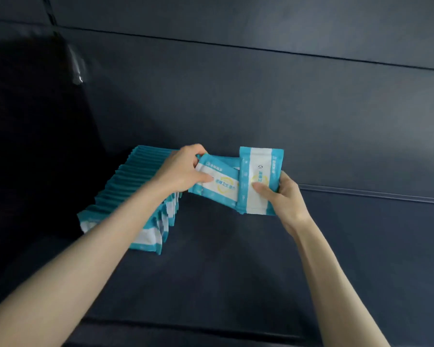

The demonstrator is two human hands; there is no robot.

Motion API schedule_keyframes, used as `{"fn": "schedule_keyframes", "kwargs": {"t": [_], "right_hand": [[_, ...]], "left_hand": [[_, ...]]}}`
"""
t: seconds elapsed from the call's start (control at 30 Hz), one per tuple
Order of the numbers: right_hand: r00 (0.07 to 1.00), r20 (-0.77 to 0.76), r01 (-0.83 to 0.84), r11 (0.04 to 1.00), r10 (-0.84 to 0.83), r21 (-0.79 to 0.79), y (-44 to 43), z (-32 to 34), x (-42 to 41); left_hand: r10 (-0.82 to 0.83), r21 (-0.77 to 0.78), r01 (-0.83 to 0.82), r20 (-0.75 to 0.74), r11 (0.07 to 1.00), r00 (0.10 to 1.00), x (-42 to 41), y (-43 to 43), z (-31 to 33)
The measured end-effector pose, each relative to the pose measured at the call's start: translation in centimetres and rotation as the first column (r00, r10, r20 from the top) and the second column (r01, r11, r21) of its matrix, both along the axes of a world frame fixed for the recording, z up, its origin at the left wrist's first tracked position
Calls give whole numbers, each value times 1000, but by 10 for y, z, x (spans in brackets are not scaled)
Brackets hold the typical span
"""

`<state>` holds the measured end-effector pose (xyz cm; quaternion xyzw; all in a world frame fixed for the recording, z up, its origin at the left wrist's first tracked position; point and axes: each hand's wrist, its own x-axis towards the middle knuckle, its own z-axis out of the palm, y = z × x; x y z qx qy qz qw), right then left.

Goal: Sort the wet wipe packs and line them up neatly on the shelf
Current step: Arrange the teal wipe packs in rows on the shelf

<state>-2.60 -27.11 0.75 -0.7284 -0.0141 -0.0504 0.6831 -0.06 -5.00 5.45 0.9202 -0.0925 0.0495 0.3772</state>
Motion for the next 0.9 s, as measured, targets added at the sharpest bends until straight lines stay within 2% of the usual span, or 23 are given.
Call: {"fn": "schedule_keyframes", "kwargs": {"t": [0.07,0.2,0.3,0.43,0.53,0.63,0.73,0.8,0.9], "right_hand": [[1000,19,12,996,-11,-88,2,-1,23],[998,36,54,961,-46,-272,9,-5,59],[996,71,81,909,-57,-408,15,-7,73],[985,153,152,845,-85,-512,21,-10,80],[971,236,188,750,-43,-635,26,-12,80],[939,337,250,545,64,-800,36,-13,81],[889,432,350,385,151,-854,50,-15,83],[881,452,389,329,141,-861,57,-21,82],[892,446,404,308,76,-861,54,-29,81]], "left_hand": [[-18,187,16,6,982,1000,26,0,6],[-45,342,62,-59,937,997,66,4,3],[-81,371,107,-85,922,993,83,6,-2],[-129,359,157,-100,920,987,96,9,-4],[-167,337,191,-99,922,981,97,12,-6],[-204,324,220,-84,920,975,93,16,-6],[-241,316,251,-72,915,968,91,19,-6],[-244,315,250,-60,915,968,90,19,-8],[-234,355,219,-1,909,972,90,18,-13]]}}
